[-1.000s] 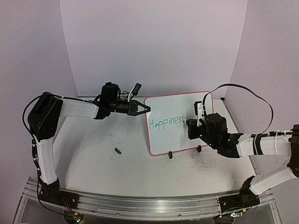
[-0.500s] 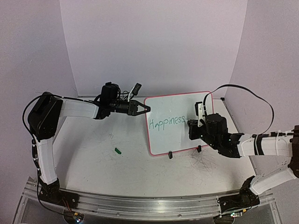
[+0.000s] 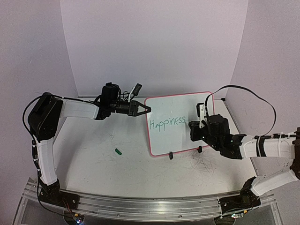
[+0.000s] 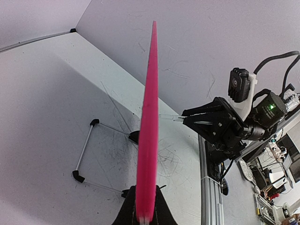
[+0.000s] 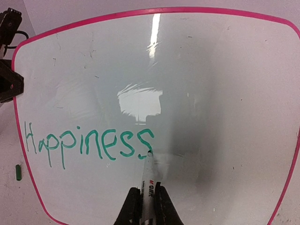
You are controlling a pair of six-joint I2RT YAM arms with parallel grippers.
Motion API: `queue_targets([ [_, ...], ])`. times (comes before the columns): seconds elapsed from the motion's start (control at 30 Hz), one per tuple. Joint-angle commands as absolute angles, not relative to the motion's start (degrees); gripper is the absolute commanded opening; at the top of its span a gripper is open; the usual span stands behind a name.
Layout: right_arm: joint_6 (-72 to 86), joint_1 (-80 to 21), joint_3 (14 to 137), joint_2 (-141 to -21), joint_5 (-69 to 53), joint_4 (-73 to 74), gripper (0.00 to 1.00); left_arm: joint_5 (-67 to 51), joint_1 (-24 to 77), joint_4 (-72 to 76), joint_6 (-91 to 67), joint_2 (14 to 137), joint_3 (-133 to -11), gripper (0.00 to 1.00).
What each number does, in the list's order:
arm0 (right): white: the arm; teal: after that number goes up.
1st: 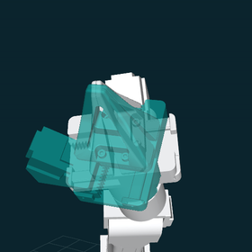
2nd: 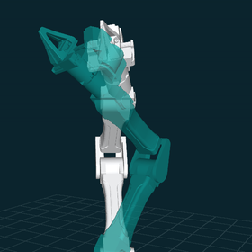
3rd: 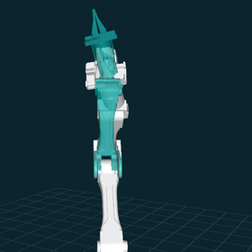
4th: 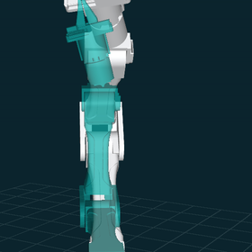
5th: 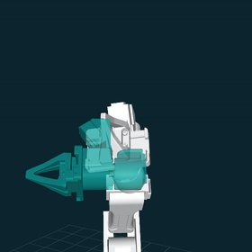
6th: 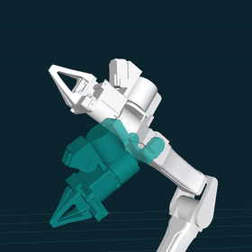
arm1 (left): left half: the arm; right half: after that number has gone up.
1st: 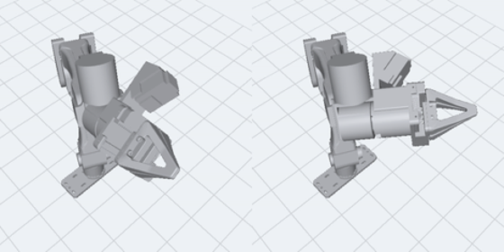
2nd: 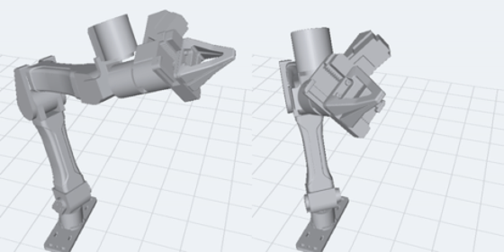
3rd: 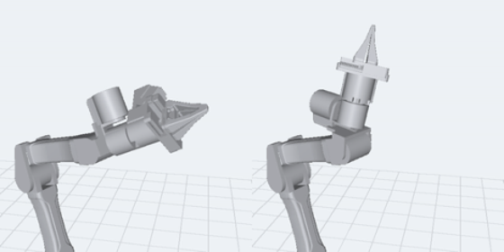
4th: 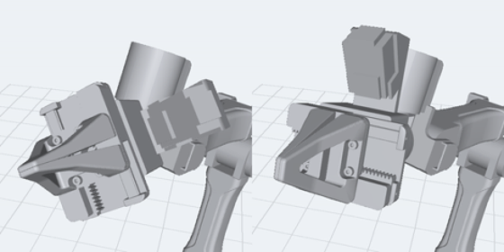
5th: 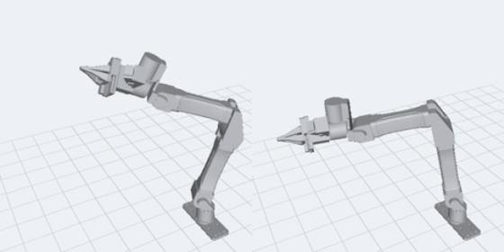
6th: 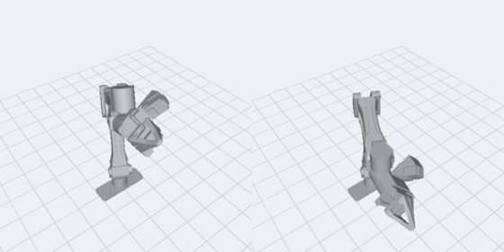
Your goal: Write a sentence on the whiteboard
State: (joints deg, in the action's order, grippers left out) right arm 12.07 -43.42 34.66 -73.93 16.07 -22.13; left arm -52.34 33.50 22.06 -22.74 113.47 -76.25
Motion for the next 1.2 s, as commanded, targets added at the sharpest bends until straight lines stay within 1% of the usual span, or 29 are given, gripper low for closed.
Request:
queue_targets([
  [0.0,12.35,-43.29,33.43,-65.73,12.98,-24.4,0.0,-52.59,35.68,20.48,-21.46,112.85,-76.03,0.0],
  [0.07,11.24,-43.24,33.32,-63.12,13.68,-24.6,0.0,-52.62,35.64,20.48,-21.45,113.08,-76.1,0.0],
  [0.2,8.4,-43.0,32.94,-62.96,19.5,-22.84,0.0,-52.68,35.68,20.47,-21.45,112.95,-76.14,0.0],
  [0.43,6.38,-42.76,34.45,-64.71,20.64,-20.88,0.0,-52.43,35.74,20.47,-21.36,112.64,-76.01,0.0],
  [0.93,6.12,-41.99,34.52,-66.8,17.12,-19.51,0.0,-52.26,35.77,20.39,-21.18,112.43,-75.88,0.0],
  [1.17,8.01,-39.2,34.58,-66.99,12.63,-18.29,0.0,-52.24,35.77,20.39,-21.14,112.13,-75.76,0.0],
])
